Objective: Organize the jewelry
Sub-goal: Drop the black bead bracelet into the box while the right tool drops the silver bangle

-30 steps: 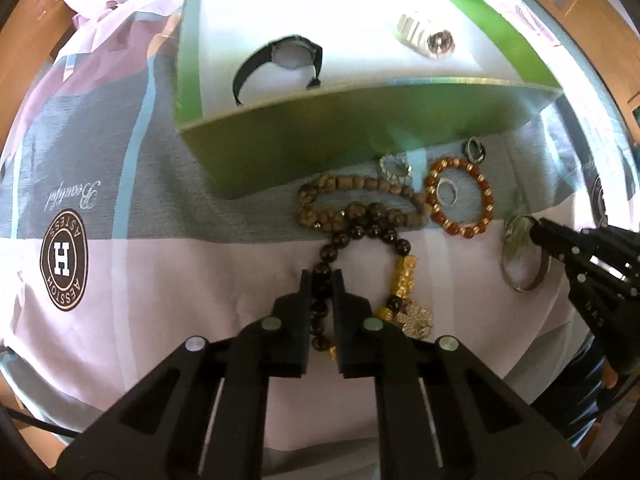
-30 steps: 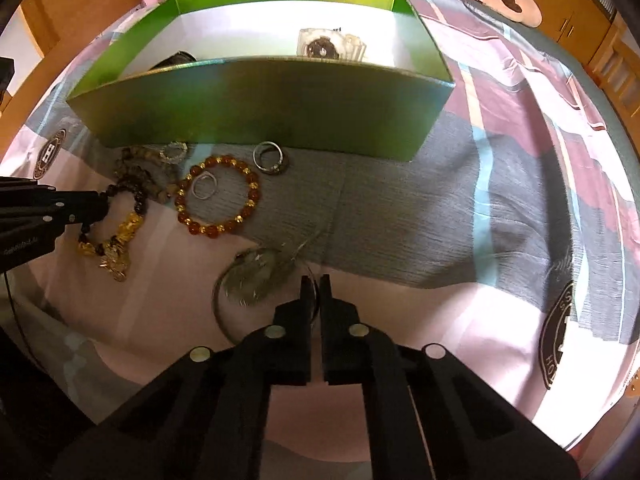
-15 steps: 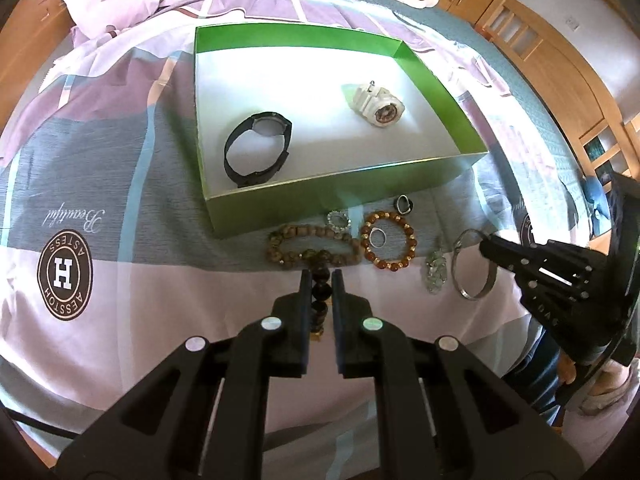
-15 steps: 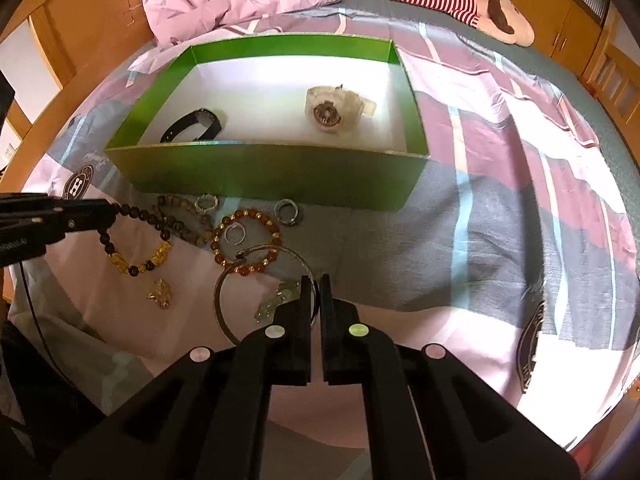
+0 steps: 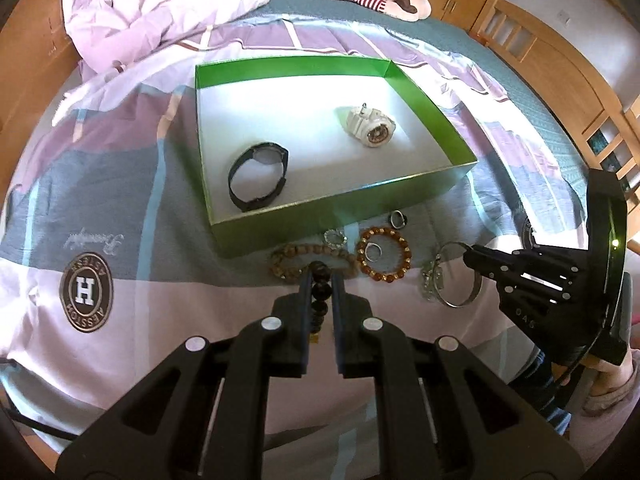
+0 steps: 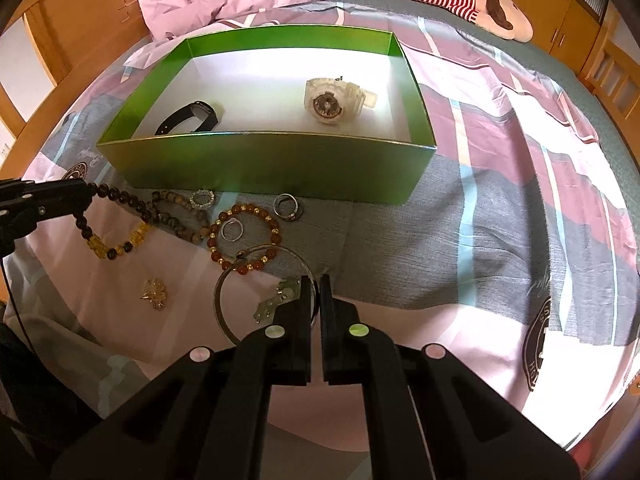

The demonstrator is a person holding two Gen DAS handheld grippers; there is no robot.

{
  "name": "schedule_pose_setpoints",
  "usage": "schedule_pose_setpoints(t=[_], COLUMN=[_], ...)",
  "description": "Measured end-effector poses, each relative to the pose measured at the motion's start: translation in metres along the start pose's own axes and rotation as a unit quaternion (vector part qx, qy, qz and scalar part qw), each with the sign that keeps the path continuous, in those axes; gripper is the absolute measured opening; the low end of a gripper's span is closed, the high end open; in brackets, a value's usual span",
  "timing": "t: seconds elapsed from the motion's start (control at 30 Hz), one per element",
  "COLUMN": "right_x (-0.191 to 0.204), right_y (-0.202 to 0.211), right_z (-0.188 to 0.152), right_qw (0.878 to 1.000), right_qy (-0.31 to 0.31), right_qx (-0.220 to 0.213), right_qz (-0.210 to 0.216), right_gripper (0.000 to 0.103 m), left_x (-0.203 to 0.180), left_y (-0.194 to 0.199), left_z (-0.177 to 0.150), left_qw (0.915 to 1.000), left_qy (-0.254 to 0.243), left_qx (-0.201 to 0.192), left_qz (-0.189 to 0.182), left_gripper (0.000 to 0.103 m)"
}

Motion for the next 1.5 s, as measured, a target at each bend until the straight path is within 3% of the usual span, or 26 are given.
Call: schedule_pose_setpoints(t=[0.1,0.27,0.4,0.53,0.63,0.83,0.93,0.97,1.0,1.07,1.23,1.3,1.37,1.5], right_x=[0.003,0.007,0.006,0.001,-0.001,-0.003,-0.004,-0.004,-0.003,-0.002,-0.006,-0.011,-0.016,-0.022], right_y=[0.008,0.046,0.068,0.065,0.040,-0.019,-0.035,-0.034,-0.031,-0.021,0.020,0.033,0.036,0.019], right_z=[0.007,0.047,0.088,0.122,0.135,0.136,0.132,0.131,0.130,0.129,0.112,0.097,0.082,0.041], right_qw=[1.000,0.997,0.993,0.990,0.992,0.996,0.997,0.996,0.996,0.995,0.993,0.992,0.992,0.996], right_qy=[0.002,0.008,0.006,-0.003,-0.007,-0.025,-0.047,-0.049,-0.051,-0.050,-0.036,-0.041,-0.050,-0.052], right_qx=[-0.011,-0.073,-0.118,-0.143,-0.128,-0.081,-0.067,-0.068,-0.072,-0.085,-0.114,-0.120,-0.115,-0.072], right_qz=[0.006,0.020,0.024,0.017,0.014,0.005,0.012,0.013,0.015,0.018,0.016,0.023,0.027,0.022], right_gripper=[0.004,0.004,0.004,0.004,0.004,0.005,0.018,0.032,0.044,0.051,0.063,0.068,0.071,0.071], left_x=[-0.005,-0.028,-0.029,-0.008,0.010,0.042,0.046,0.045,0.045,0.041,0.027,0.018,0.010,0.009], left_y=[0.016,0.069,0.079,0.066,0.045,-0.012,-0.022,-0.023,-0.022,-0.020,-0.007,-0.002,0.002,0.001], left_z=[0.012,0.055,0.089,0.119,0.126,0.118,0.112,0.112,0.112,0.112,0.102,0.089,0.074,0.038], left_qw=[0.9994,0.9946,0.9924,0.9912,0.9907,0.9955,0.9959,0.9957,0.9954,0.9955,0.9968,0.9980,0.9987,0.9991], left_qy=[-0.011,-0.037,-0.044,-0.024,-0.008,0.027,0.030,0.028,0.028,0.024,0.009,-0.004,-0.018,-0.039], left_qx=[-0.026,-0.096,-0.114,-0.128,-0.131,-0.074,-0.063,-0.065,-0.069,-0.072,-0.067,-0.053,-0.045,-0.016], left_qz=[0.019,0.007,0.004,0.023,0.037,0.052,0.058,0.059,0.060,0.057,0.044,0.033,0.017,0.001], left_gripper=[0.010,0.010,0.010,0.010,0.010,0.010,0.010,0.011,0.016,0.026,0.039,0.059,0.065,0.065])
Point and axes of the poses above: each gripper's, at about its wrist camera, not at the fingertips, and y roughly against the way its jaws point, x to its left, z to its top, the point moved 9 cm from there along -y, roughly the way its jaws point, and after that the axes turned 3 degrees about -x, right-handed, at the moved point
